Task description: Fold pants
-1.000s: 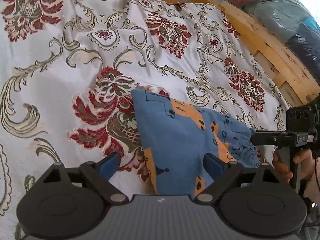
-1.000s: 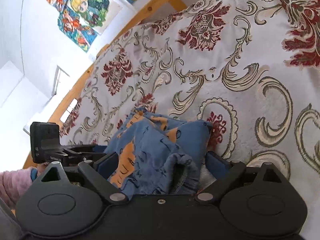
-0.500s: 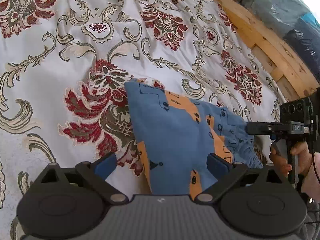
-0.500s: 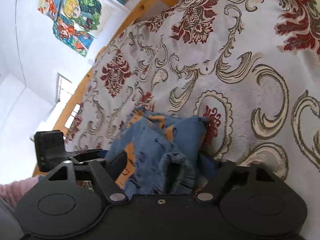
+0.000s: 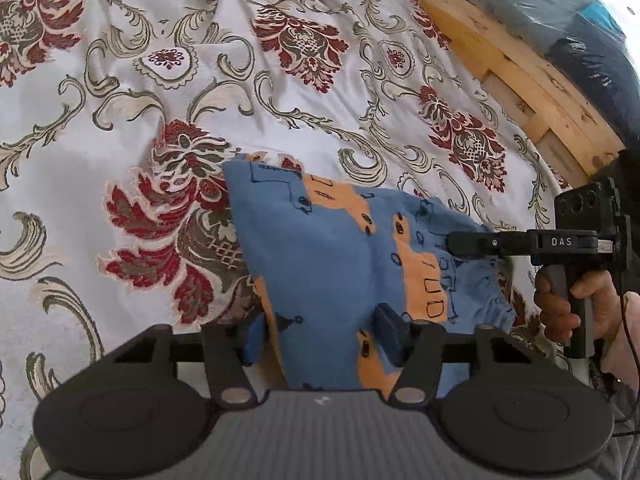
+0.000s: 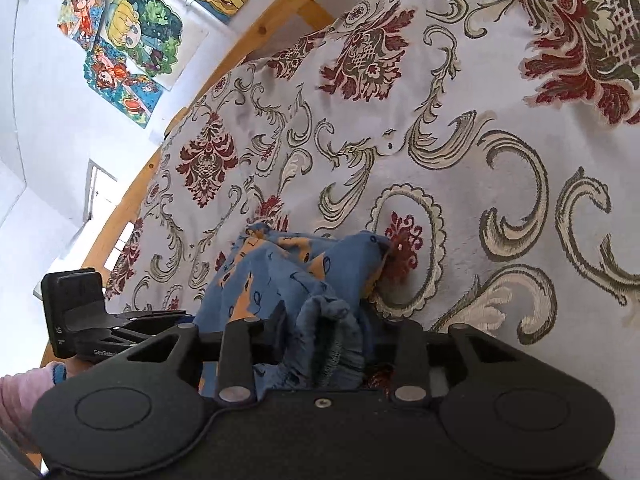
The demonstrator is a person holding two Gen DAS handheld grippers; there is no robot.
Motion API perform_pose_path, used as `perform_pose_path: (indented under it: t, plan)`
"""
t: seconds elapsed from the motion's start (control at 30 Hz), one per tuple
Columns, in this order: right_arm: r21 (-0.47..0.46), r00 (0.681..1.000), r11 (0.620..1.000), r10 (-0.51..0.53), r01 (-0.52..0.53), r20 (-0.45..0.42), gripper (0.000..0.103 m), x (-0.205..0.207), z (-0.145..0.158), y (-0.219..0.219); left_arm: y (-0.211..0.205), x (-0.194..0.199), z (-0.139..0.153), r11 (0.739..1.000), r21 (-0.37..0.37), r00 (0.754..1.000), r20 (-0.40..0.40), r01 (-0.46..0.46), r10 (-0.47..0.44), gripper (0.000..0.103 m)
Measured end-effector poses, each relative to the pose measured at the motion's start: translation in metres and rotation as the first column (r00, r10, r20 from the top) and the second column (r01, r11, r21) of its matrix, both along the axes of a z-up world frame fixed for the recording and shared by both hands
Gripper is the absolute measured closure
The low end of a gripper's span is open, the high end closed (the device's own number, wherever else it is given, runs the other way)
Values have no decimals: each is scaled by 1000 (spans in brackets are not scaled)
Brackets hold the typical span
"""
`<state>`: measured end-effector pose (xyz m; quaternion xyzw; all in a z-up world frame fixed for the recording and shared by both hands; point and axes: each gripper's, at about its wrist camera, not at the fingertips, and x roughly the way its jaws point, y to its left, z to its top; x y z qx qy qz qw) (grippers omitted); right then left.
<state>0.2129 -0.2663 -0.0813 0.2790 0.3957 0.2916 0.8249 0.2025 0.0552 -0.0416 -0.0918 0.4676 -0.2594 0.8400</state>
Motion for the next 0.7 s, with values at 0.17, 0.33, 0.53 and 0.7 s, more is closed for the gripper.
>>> perform_pose_path:
  t: [0.17,0.33,0.53,0.7]
  plan:
    - [-31,1000,999,-11,12,23,72,-4,4,4,3,0,0,1000,-13,1000,0,-2,2,53]
    - [-53,999,998,-17,19,50,77,-9,10,8,4,-2,0,1000,-17,1000,8,-9,9,60]
    - [-67,996,998,-12,18,86,80,-14,18,11,3,-6,3,1000,-15,1000,31,0,0,67]
    - [-78,993,997,-11,20,114,82,-19,24,13,3,-9,5,1000,-20,999,51,2,-1,72]
